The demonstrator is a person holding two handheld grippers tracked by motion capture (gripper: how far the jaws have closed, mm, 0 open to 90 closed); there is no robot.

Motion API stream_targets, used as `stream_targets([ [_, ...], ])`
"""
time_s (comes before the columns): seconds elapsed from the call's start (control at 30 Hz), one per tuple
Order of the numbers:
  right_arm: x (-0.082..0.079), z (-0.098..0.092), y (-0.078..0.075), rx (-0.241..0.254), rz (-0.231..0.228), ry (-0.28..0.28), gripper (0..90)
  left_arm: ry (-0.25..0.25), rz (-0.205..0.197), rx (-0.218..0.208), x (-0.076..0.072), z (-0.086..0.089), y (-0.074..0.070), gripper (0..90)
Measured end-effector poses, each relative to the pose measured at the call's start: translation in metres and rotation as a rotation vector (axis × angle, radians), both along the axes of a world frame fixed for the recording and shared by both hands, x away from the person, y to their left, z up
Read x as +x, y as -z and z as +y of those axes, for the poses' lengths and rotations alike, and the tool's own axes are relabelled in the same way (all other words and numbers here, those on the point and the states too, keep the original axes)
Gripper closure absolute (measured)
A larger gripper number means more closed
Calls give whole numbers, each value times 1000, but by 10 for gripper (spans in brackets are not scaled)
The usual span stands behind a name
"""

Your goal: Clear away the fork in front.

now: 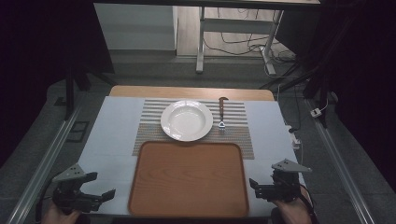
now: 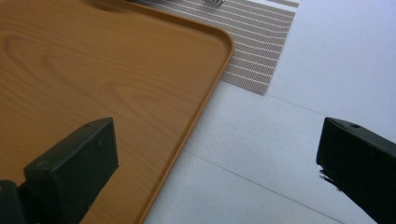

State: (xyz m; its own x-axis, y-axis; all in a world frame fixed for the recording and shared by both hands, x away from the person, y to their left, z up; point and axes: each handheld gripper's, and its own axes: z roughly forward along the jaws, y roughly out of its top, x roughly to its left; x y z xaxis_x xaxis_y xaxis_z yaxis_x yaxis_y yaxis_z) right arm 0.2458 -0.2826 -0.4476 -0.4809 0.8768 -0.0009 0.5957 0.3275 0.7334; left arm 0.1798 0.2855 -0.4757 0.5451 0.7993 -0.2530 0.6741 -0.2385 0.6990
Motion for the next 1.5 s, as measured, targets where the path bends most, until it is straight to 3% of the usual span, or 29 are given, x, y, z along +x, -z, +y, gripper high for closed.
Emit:
stream_targets([
  [0.13, 1, -5, 0, 52, 21, -3, 0, -2, -5, 12, 0, -2, 0, 0],
  [0.27, 3, -6, 0, 65, 34, -10, 0, -7, 6, 17, 1, -2, 0, 0],
  [0.7, 3, -2, 1, 41, 45, -38, 0, -9, 24, 18, 2, -2, 1, 0],
  [1.5, 4, 2, -1, 64, 35, -85, 0, 0, 30, 11, 3, -2, 2, 3],
])
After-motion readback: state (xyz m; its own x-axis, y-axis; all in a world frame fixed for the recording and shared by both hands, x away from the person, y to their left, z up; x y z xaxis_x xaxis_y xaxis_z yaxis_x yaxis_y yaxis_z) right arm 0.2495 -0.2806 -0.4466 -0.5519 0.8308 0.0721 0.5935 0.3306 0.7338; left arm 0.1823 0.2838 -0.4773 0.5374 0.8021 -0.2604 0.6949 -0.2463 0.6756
